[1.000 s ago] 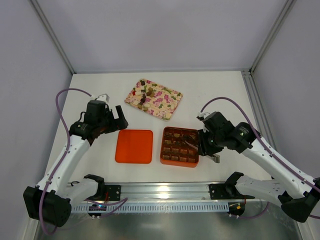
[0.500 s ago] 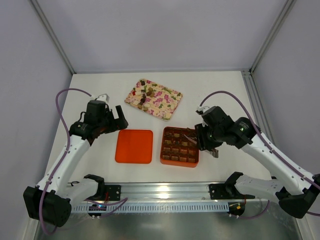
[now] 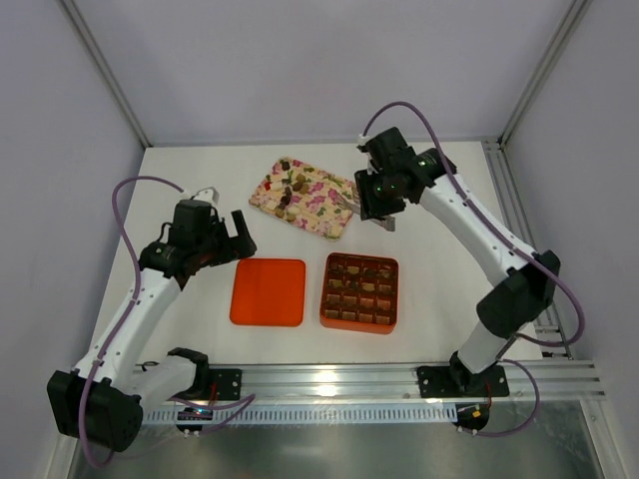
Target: Pack the chocolate
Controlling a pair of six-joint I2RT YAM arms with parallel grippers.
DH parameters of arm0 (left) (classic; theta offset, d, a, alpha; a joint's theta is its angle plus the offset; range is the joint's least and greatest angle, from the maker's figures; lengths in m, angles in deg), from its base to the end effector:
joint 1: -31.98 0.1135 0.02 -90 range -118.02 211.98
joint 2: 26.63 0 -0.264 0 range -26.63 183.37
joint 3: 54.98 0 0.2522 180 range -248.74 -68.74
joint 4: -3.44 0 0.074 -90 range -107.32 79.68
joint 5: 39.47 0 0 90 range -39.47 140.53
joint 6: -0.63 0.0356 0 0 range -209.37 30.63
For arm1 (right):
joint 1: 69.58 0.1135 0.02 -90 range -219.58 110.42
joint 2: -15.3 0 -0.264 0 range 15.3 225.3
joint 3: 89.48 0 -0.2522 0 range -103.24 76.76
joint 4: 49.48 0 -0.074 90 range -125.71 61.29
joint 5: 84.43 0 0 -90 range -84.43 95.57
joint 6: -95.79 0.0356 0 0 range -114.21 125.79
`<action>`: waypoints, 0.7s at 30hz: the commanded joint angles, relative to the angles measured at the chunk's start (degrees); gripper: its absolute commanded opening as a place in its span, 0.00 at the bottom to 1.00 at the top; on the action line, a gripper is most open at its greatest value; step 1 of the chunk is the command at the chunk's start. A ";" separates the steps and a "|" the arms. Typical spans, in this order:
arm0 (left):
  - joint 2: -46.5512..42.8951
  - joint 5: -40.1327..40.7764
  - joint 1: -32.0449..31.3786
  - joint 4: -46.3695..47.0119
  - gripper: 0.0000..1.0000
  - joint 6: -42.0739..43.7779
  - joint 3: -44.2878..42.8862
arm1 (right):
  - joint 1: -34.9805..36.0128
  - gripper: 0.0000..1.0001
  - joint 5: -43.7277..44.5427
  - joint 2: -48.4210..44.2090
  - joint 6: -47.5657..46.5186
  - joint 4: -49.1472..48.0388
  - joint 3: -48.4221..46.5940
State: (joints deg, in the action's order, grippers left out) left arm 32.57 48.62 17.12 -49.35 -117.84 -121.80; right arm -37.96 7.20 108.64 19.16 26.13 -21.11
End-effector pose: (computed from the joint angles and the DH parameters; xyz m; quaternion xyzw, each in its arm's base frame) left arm 0.2047 -0.0555 0.2960 -0.1032 0.9186 -0.1551 0.3486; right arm 0.2850 0.1743 0.3640 -0.1482 0.9480 0.0950 0.2651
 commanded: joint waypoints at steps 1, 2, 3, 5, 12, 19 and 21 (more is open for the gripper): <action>0.04 -1.07 0.26 0.97 1.00 0.17 -1.00 | -0.24 0.46 -0.75 6.84 -2.99 -0.76 -8.11; 0.04 -1.25 0.17 0.97 1.00 -0.01 -1.08 | -0.41 0.46 -0.58 10.34 -3.08 -0.41 -9.44; -0.05 -1.34 0.26 1.06 1.00 -0.01 -1.08 | -0.50 0.46 -0.05 11.68 -3.08 0.20 -10.67; -0.05 -1.60 0.26 0.97 1.00 -0.01 -1.00 | -0.77 0.45 0.83 14.14 -2.91 0.73 -13.39; -0.31 -2.30 0.26 1.32 1.00 -0.01 -1.00 | -0.77 0.45 1.80 17.23 -1.41 0.12 -13.41; -0.23 -2.92 0.26 1.41 1.00 0.08 -1.00 | -0.77 0.45 1.97 17.40 -0.80 -0.59 -10.86; -0.31 -2.83 0.35 1.41 1.00 -0.01 -0.99 | -0.77 0.45 2.33 18.02 -0.89 -0.15 -11.03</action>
State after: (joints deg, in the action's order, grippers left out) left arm 32.57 46.76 17.12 -49.35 -117.84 -121.80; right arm -38.62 8.16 127.46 17.96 26.48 -31.62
